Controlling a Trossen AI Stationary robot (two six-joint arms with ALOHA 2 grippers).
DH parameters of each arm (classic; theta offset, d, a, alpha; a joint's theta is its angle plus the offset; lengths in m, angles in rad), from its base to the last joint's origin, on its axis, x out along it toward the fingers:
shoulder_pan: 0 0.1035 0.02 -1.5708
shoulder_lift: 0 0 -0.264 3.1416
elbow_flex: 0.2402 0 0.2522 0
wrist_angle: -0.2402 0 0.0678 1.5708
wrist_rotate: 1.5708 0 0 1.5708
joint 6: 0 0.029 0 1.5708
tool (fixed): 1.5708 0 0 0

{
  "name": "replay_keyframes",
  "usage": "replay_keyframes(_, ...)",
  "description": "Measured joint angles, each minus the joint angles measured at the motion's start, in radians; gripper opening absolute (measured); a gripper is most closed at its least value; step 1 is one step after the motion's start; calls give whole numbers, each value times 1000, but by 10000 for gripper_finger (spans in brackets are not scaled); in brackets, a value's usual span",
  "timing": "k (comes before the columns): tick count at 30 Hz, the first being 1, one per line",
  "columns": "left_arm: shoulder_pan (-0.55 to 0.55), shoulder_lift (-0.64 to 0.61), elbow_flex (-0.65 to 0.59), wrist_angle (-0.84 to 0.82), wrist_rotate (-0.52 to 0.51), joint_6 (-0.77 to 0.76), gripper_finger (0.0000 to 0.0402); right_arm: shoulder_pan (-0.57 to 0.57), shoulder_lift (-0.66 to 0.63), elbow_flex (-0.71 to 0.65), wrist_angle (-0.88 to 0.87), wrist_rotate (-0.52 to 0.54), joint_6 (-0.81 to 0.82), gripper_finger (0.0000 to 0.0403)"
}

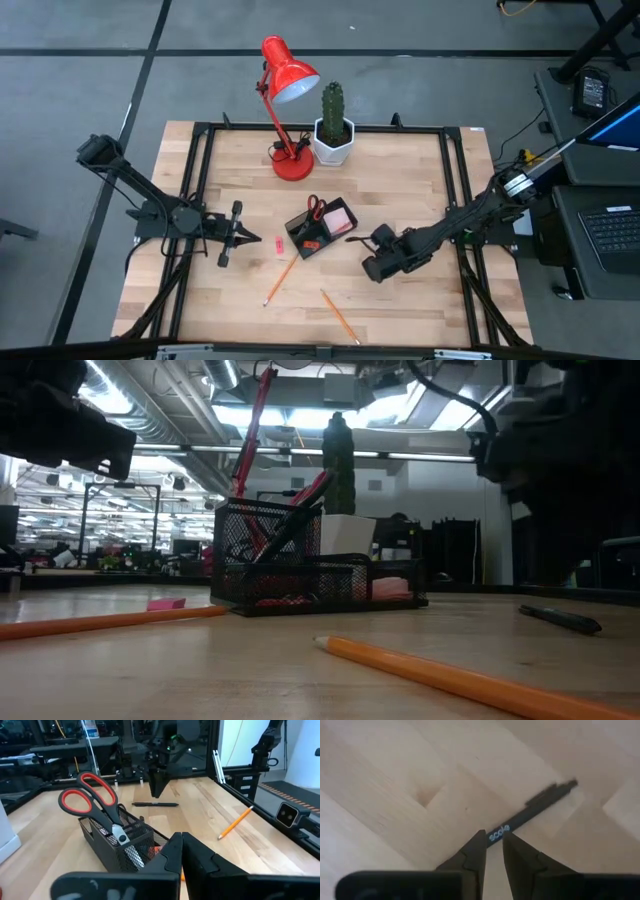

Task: Pick and place office supplies into organizer
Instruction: Put the black pen into the black desk organizer

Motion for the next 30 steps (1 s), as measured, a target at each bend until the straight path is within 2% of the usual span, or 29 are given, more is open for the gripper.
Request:
replay_keyframes(5, 0, 0, 0, -1, 0, -7, 1, 9, 3, 0, -18, -32, 104, 67)
replay_keyframes(12, 0, 0, 0, -3, 0, -7, 2, 21, 3, -8, -13, 25, 170, 67)
replay_keyframes(15, 0, 0, 0, -4, 0, -10, 2, 21, 3, -42, 42, 28, 224, 67)
replay_keyframes(21, 0, 0, 0, -4, 0, -11, 1, 21, -2, -131, 232, 44, 221, 67)
replay_keyframes(30, 0, 0, 0, -5, 0, -25, 2, 21, 5, -140, 223, 21, 219, 67)
